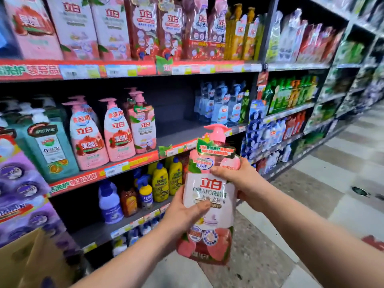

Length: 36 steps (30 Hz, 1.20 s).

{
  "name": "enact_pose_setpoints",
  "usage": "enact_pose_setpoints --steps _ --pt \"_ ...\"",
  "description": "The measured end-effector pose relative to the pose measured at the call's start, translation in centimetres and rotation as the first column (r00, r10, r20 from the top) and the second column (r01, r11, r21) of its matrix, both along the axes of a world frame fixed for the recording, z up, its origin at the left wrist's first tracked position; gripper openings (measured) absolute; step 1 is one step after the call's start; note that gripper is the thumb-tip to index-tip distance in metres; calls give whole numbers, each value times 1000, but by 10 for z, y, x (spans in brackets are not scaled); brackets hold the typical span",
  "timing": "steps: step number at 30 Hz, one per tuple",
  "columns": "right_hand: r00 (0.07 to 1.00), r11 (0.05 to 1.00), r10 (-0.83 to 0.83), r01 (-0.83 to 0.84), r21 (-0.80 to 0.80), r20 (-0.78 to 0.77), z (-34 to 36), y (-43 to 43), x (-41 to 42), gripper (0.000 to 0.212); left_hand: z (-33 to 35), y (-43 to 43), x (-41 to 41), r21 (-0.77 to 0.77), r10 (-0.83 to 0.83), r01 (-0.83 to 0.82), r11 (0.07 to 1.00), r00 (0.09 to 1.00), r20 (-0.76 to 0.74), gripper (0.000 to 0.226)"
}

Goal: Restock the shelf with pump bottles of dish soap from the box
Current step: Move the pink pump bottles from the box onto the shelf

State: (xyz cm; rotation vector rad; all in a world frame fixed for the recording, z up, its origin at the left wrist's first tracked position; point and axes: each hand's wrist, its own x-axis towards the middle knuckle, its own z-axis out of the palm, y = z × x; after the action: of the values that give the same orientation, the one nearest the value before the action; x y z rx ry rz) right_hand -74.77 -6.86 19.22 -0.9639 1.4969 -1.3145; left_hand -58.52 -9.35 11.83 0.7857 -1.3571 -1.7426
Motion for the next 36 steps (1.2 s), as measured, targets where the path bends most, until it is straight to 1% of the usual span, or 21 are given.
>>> enact_pose_setpoints --steps 3,6,9,11,13,15,17,18,23,26,27,30,32,34,36 --pt "1000 1000 -28 28 -8 -8 0 -23 -18 81 3 -25 -20 -2 -30 30 1000 999 -20 70" --pt "997 997 -68 69 -41 24 0 -54 -37 73 5 -61 -41 -29 -18 18 999 1000 -4 73" --pt "998 997 -52 53 -57 19 4 -97 -53 65 8 -104 -58 -50 -17 18 999 999 33 75" --pt "999 996 -51 52 -73 14 9 -131 -61 61 12 -137 -67 -63 6 -4 998 999 33 75" --pt "999 996 -37 39 -84 19 14 -167 -65 65 17 -170 -72 -70 12 -10 997 999 31 67" --pt "1000 995 -18 20 -93 23 17 -197 -65 69 20 -199 -73 -91 2 2 996 999 44 50" --pt "1000 994 -13 16 -111 26 16 -227 -66 71 21 -229 -72 -112 42 -33 993 996 80 38" --pt "1000 994 -9 11 -110 23 14 -240 -66 72 21 -241 -72 -109 66 -55 992 993 99 36" --pt "1000 992 11 -10 -128 11 8 -299 -61 70 20 -284 -67 -98 155 -139 985 971 183 43" --pt "999 986 37 -38 -164 -8 11 -332 -56 75 25 -310 -63 -101 191 -174 980 960 206 37" --pt "999 983 48 -49 -174 -10 11 -345 -55 70 26 -319 -62 -101 206 -189 977 957 202 37" --pt "997 977 74 -76 -201 -18 9 -381 -55 43 31 -342 -62 -106 257 -241 965 950 180 35" --pt "994 967 108 -107 -230 -9 7 -404 -57 34 35 -358 -65 -111 293 -276 955 938 187 35" --pt "991 957 134 -134 -256 -18 6 -424 -58 37 38 -372 -68 -118 334 -316 942 919 210 34" --pt "984 943 177 -179 -282 -32 8 -442 -60 52 40 -384 -73 -124 377 -357 926 893 245 34"
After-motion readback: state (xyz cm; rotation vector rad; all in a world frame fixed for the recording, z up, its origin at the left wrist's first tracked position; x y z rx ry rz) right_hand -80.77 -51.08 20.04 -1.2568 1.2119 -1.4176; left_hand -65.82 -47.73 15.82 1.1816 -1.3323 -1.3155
